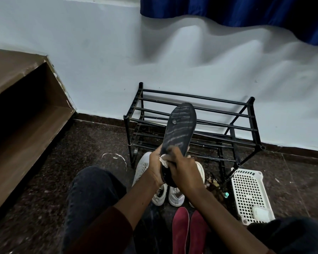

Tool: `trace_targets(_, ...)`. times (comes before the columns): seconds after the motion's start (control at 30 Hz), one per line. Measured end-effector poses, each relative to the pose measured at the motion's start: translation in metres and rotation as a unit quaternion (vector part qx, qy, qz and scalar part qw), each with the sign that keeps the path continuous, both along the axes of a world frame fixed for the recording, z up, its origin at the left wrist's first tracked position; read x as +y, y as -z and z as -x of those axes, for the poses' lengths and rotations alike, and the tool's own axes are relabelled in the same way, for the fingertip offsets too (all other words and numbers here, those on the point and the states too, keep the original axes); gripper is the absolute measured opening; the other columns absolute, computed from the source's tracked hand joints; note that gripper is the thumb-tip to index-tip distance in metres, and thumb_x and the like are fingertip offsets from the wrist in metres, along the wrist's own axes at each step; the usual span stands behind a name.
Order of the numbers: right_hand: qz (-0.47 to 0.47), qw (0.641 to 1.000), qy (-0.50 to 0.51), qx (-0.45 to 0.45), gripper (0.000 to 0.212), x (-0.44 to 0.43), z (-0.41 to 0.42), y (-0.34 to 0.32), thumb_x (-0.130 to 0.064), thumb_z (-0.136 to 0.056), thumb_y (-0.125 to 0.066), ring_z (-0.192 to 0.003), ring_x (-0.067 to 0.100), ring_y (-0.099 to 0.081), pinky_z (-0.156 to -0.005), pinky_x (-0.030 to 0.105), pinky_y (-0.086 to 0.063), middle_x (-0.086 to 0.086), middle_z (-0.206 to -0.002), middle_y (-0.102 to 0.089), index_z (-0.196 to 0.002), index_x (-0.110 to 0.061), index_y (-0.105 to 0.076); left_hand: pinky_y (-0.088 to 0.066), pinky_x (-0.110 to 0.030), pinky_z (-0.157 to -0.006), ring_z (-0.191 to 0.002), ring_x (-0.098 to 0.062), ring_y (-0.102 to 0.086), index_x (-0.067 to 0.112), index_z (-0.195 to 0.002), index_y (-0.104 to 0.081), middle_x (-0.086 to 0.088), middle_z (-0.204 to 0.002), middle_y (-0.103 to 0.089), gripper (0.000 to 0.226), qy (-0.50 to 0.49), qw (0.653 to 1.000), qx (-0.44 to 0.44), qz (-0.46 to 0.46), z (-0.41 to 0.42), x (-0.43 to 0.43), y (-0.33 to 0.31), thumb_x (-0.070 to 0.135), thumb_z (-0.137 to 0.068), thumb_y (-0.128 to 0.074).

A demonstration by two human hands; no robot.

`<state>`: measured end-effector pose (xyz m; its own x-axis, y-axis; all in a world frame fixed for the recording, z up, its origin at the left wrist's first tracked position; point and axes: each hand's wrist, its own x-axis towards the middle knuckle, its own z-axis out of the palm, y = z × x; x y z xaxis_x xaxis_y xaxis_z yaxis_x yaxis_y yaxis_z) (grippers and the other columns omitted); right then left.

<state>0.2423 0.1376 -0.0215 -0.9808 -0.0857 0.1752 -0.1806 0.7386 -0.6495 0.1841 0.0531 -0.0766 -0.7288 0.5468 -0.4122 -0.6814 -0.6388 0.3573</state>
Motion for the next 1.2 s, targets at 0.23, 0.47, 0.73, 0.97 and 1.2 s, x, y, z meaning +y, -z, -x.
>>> trace_targets(0.23,-0.013,1.000,0.011,0.001,0.036,0.002,0.001,0.003,-0.010,-0.090,-0.053,-0.087,0.027,-0.064,-0.068,0.027,-0.044,0.007,-0.100,-0.070,-0.125,-0.017,-0.046,-0.057,-0.030,-0.072,-0.080,-0.024,-0.066,0.003,-0.103,-0.061,-0.012,-0.092,-0.063,0.042,0.018,0.999,-0.019,0.033,-0.003,0.002,0.001,0.039,-0.090,-0.046)
trace_targets(0.47,-0.038,0.997,0.070,0.018,0.035,0.014,0.048,0.000,-0.001,-0.087,-0.050,-0.088,0.033,-0.065,-0.071,0.039,-0.052,0.010,-0.102,-0.070,-0.120,-0.010,-0.045,-0.054,-0.027,-0.074,-0.077,-0.021,-0.067,0.007,-0.086,-0.070,-0.010,-0.082,-0.066,0.030,0.014,1.000,-0.009,0.008,-0.012,0.013,-0.003,0.030,-0.084,-0.051)
trace_targets(0.73,-0.032,0.998,0.046,0.010,0.033,0.007,0.033,0.002,-0.003,-0.087,-0.051,-0.090,0.029,-0.065,-0.071,0.037,-0.051,0.003,-0.104,-0.070,-0.118,-0.014,-0.048,-0.055,-0.030,-0.076,-0.084,-0.026,-0.068,0.005,-0.095,-0.066,-0.016,-0.090,-0.067,0.043,-0.006,1.000,-0.024,0.007,-0.007,0.006,0.004,0.036,-0.096,-0.036)
trace_targets(0.97,-0.013,0.999,0.027,0.013,0.024,-0.004,-0.005,0.013,-0.010,-0.091,-0.053,-0.085,0.029,-0.065,-0.067,0.032,-0.047,0.002,-0.102,-0.071,-0.115,-0.012,-0.052,-0.052,-0.039,-0.089,-0.098,-0.032,-0.065,0.001,-0.117,-0.062,-0.019,-0.109,-0.065,0.079,0.007,0.999,-0.011,0.034,0.000,-0.004,0.016,0.066,-0.090,-0.028)
trace_targets(1.2,-0.093,0.993,0.066,0.037,0.022,0.011,0.019,0.007,-0.011,-0.094,-0.045,-0.075,0.036,-0.064,-0.053,0.032,-0.036,0.016,-0.089,-0.069,-0.116,-0.008,-0.047,-0.037,-0.041,-0.106,-0.116,-0.031,-0.055,0.006,-0.131,-0.054,-0.018,-0.126,-0.057,0.069,0.030,0.999,0.025,0.018,-0.007,0.006,0.004,0.059,-0.092,-0.035)
